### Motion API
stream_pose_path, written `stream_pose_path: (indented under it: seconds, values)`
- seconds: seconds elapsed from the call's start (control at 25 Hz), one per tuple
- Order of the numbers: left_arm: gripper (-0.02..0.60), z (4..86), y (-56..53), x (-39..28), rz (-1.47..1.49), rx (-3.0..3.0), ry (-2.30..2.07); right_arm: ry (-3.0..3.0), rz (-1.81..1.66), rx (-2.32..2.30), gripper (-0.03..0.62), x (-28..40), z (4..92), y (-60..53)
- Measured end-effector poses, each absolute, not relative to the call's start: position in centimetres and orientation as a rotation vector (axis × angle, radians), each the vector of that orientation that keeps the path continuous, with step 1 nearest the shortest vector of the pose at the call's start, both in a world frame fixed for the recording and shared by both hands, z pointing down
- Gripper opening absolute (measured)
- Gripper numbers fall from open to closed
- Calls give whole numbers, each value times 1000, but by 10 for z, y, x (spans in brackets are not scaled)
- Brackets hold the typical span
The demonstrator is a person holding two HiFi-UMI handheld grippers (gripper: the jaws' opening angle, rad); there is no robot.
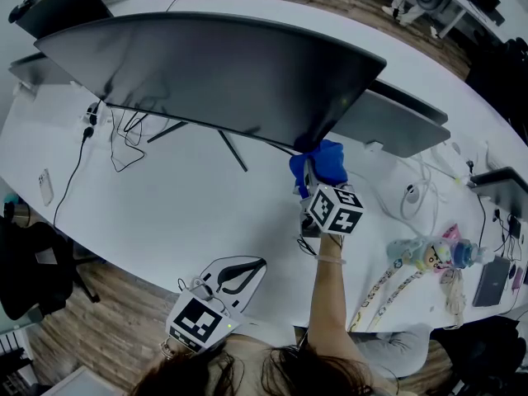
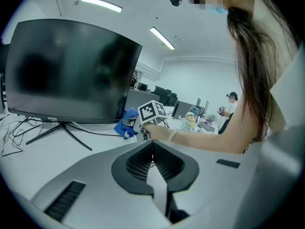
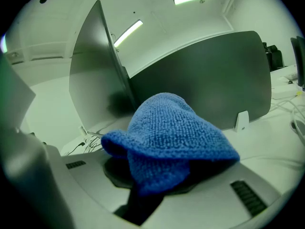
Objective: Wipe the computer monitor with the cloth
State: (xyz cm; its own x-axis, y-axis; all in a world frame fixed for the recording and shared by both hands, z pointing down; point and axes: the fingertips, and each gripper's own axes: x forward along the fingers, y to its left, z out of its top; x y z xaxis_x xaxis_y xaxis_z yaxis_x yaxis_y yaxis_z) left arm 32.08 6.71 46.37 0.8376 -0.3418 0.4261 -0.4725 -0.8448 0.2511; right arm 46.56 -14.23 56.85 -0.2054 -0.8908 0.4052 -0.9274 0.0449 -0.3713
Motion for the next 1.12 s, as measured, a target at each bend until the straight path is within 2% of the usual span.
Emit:
stream_pose_path:
  seconds: [1.12]
  values:
    - [9, 467, 61, 291, 525, 2628, -710, -2197, 1392, 1915, 97, 432, 606, -147]
